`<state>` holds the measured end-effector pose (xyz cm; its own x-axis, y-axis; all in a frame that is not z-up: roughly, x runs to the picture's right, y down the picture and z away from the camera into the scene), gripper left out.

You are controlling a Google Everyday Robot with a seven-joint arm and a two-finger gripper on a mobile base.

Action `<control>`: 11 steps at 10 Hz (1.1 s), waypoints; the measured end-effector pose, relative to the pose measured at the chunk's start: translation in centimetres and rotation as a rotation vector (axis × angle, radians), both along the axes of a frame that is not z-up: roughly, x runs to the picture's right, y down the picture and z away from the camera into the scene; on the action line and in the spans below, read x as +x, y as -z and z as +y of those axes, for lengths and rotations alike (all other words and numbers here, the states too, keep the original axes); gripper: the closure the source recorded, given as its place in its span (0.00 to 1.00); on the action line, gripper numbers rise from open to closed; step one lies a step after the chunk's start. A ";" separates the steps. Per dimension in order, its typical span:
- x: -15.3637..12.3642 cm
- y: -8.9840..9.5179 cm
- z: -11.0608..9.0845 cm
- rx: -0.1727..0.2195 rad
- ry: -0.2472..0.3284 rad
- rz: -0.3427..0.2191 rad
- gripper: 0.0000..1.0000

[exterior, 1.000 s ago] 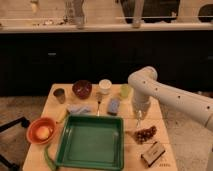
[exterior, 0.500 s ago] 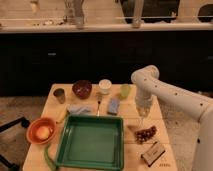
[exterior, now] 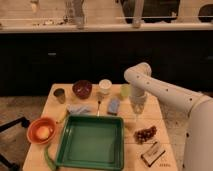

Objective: Wipe table surface with brush

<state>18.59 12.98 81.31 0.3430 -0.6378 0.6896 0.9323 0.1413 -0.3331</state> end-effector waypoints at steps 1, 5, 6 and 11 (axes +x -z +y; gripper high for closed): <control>-0.2 0.6 0.1 0.007 0.008 -0.009 1.00; 0.3 3.2 1.7 0.025 0.026 -0.035 1.00; 1.4 3.4 2.1 0.024 0.014 -0.027 1.00; 4.0 1.3 1.8 -0.002 -0.032 0.037 1.00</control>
<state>22.60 14.79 80.00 0.3886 -0.6246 0.6774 0.9142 0.1699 -0.3679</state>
